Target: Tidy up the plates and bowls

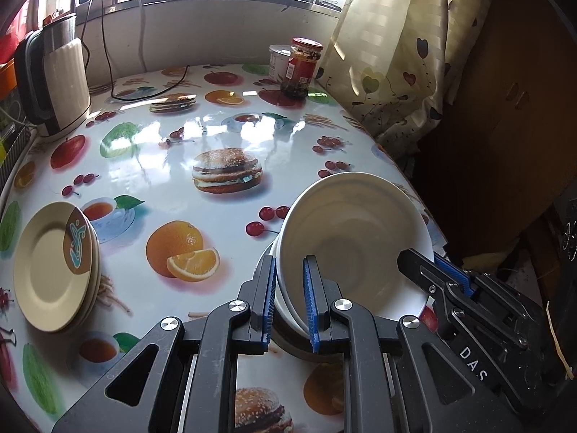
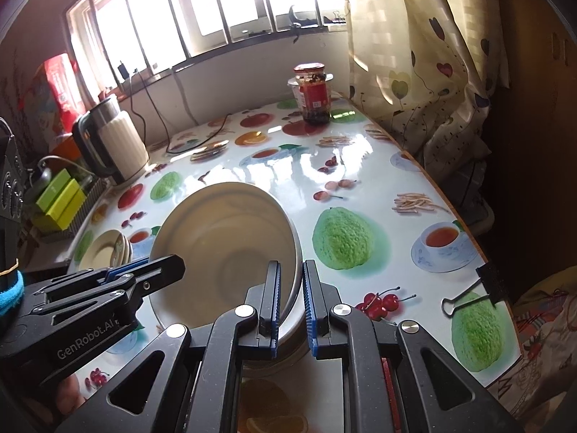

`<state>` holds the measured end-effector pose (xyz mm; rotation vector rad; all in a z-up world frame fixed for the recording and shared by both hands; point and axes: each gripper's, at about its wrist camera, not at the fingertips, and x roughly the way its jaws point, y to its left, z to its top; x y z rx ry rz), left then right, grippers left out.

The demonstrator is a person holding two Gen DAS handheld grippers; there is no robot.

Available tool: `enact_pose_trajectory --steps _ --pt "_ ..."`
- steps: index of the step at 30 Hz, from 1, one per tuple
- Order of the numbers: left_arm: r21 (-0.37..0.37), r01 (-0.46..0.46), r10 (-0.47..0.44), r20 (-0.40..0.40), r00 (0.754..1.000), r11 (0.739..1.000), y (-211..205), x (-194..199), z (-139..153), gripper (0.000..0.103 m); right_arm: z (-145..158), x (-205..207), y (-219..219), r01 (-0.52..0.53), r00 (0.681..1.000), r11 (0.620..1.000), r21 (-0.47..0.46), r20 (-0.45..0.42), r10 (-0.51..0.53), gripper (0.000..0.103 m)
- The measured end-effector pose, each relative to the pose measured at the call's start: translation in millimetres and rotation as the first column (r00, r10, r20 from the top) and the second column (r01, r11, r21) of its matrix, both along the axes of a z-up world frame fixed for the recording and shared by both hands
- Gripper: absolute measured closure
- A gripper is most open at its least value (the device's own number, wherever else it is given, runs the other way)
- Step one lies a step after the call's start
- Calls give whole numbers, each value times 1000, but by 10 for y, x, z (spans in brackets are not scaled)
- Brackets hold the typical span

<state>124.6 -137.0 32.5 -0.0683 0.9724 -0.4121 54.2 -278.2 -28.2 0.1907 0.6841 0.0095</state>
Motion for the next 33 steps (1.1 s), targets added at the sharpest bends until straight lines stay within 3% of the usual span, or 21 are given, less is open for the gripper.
enact_pose_trajectory --steps 33 --pt "5 -10 10 -43 999 1000 -23 85 -132 87 -170 132 -7 0 998 1000 0 -62 0 90"
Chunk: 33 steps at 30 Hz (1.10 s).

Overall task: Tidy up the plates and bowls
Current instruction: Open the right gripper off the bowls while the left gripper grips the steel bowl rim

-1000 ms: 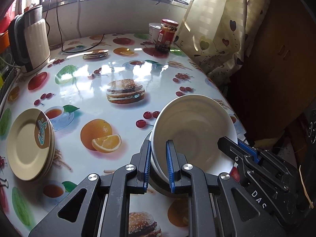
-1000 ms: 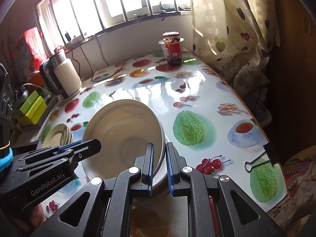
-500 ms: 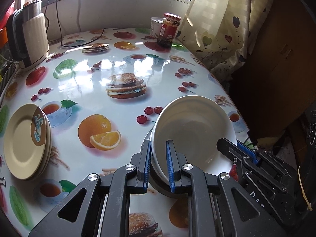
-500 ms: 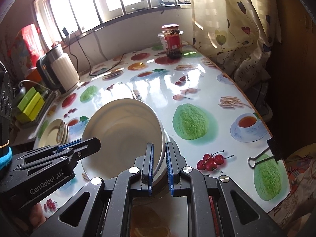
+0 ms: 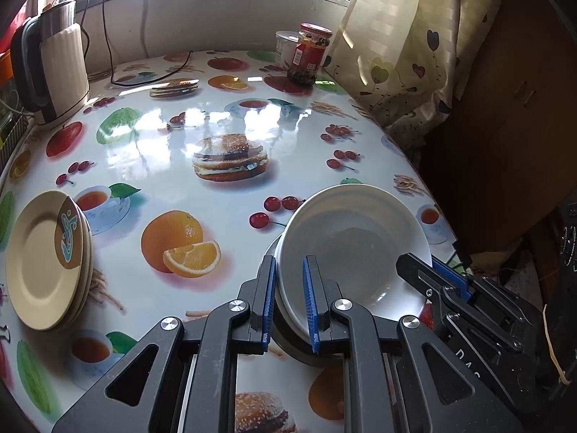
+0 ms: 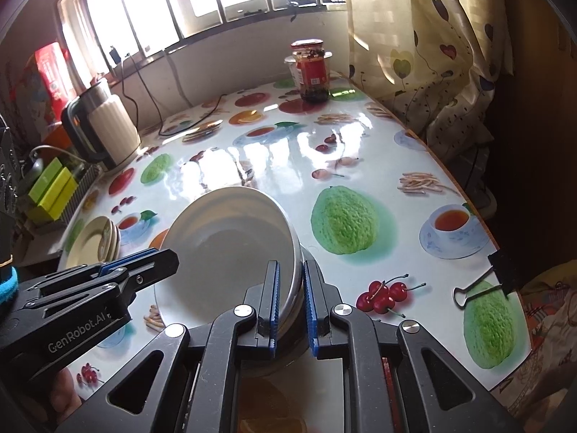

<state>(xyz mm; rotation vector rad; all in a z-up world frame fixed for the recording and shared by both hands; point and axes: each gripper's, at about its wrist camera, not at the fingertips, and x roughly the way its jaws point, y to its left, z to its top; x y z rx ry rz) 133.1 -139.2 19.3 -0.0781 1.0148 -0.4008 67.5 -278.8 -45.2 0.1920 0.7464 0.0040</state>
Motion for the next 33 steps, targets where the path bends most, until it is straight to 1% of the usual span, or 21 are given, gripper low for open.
enact_pose_trajectory --steps 6,8,12,15,17,20,22,27,29,33 --pt "-11 -3 3 -5 1000 1000 4 6 -1 87 -13 20 -4 -2 1000 1000 -7 -3 2 88" --pt "-14 -1 1 -2 1000 1000 1 7 5 87 -11 26 -31 -5 1000 1000 12 -4 5 88" --pt "-17 -2 2 -7 1000 1000 11 18 -4 87 29 12 -92 12 1000 999 32 18 -13 87" --pt "-20 -2 2 -8 1000 1000 15 24 -3 87 68 -14 -75 4 999 1000 31 43 -5 87" --pt "-19 -2 1 -6 1000 1000 16 21 1 87 71 -5 -54 -2 999 1000 23 46 1 88" --pt "-27 -6 6 -3 1000 1000 34 17 19 87 62 21 -48 7 999 1000 14 42 -8 93" --pt "-26 -13 13 0 1000 1000 48 13 31 87 45 49 -81 6 1000 999 36 25 -7 95" --pt "-33 -18 18 -3 1000 999 68 13 38 87 15 104 -227 -4 1000 984 176 -26 8 95" --pt "-29 -21 21 -9 1000 999 68 14 32 87 28 102 -230 0 999 981 193 -38 8 95" --pt "-27 -29 29 -10 1000 999 89 10 47 87 47 90 -178 1 999 983 182 -48 8 95"
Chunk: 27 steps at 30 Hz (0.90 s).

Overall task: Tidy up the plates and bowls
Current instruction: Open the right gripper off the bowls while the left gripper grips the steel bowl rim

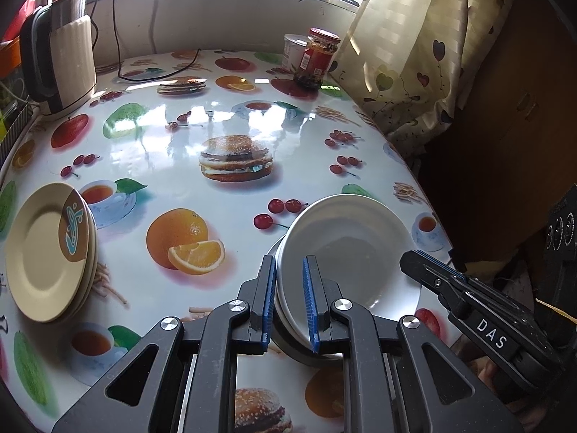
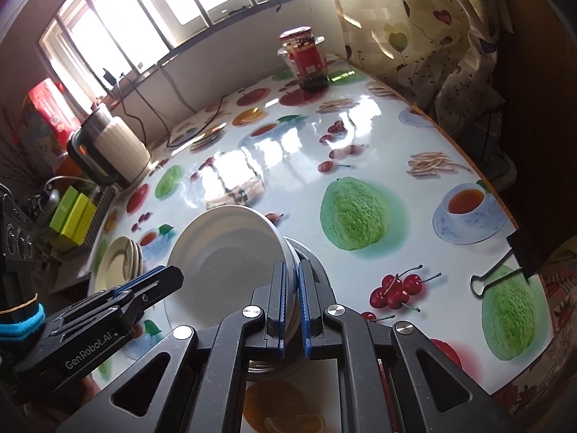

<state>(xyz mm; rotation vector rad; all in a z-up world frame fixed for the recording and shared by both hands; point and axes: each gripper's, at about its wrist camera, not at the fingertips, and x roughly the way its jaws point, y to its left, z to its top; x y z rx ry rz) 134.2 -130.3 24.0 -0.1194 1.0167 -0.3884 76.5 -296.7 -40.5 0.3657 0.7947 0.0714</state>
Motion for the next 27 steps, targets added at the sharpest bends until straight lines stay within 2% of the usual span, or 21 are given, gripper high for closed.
enact_pose_trajectory --steps 6,16,21,24,27 --pt "-12 -4 4 6 1000 1000 24 -24 33 87 -33 5 -56 -1 1000 998 62 -21 2 95" --pt "-19 -6 6 -4 1000 1000 37 -14 4 87 -45 7 -31 1 1000 999 49 -25 0 93" --pt "-33 -9 9 6 1000 999 66 -26 13 87 -21 10 25 -2 1000 1000 -4 -8 2 92" --pt "-7 -8 8 3 1000 1000 52 -23 -16 87 27 -2 63 3 999 998 -59 36 -1 92" --pt "6 -16 16 13 1000 1000 58 -37 -34 87 62 36 119 -5 997 993 -115 74 14 86"
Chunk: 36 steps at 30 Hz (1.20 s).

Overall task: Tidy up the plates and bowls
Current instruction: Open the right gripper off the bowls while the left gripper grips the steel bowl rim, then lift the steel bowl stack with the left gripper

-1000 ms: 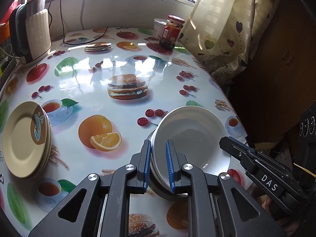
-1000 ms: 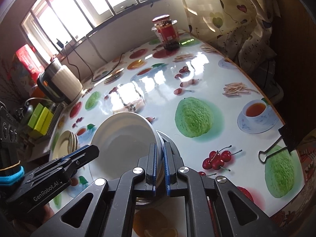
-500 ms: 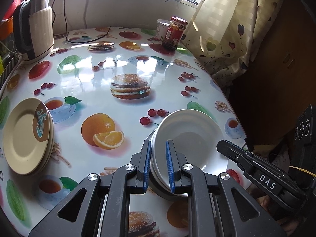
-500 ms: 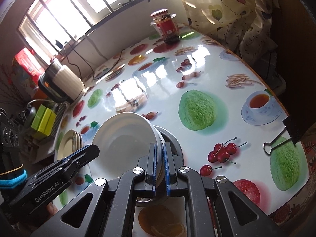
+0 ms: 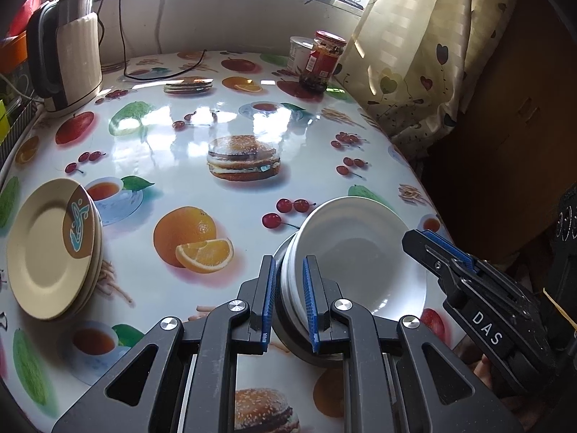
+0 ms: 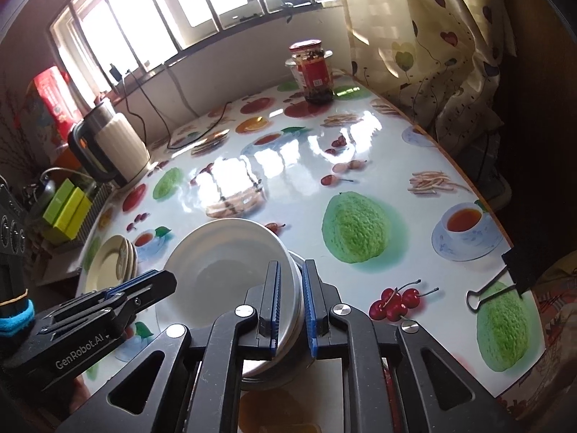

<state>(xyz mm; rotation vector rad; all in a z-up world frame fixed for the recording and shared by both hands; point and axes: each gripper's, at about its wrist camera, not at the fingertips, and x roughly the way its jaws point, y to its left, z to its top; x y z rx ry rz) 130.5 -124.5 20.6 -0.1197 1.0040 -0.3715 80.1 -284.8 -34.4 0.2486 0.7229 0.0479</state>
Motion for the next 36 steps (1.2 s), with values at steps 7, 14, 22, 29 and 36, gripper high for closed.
enact_pose_trajectory --steps 7,14,22,29,36 --pt "25 6 -7 33 999 1000 1 -24 7 86 55 142 63 -6 998 999 -42 68 9 83" --pt "12 8 -8 29 1000 1000 10 1 -6 85 40 254 111 -15 996 998 -61 81 20 83" --pt "13 10 -10 22 1000 1000 4 11 -36 85 38 254 116 -20 997 999 -45 78 24 81" --pt "6 11 -12 44 999 1000 22 -35 2 85 83 146 80 -10 995 999 -40 99 14 80" --pt "20 2 -4 98 995 1000 129 -136 96 74 182 -83 -11 8 991 1000 -15 136 -6 70"
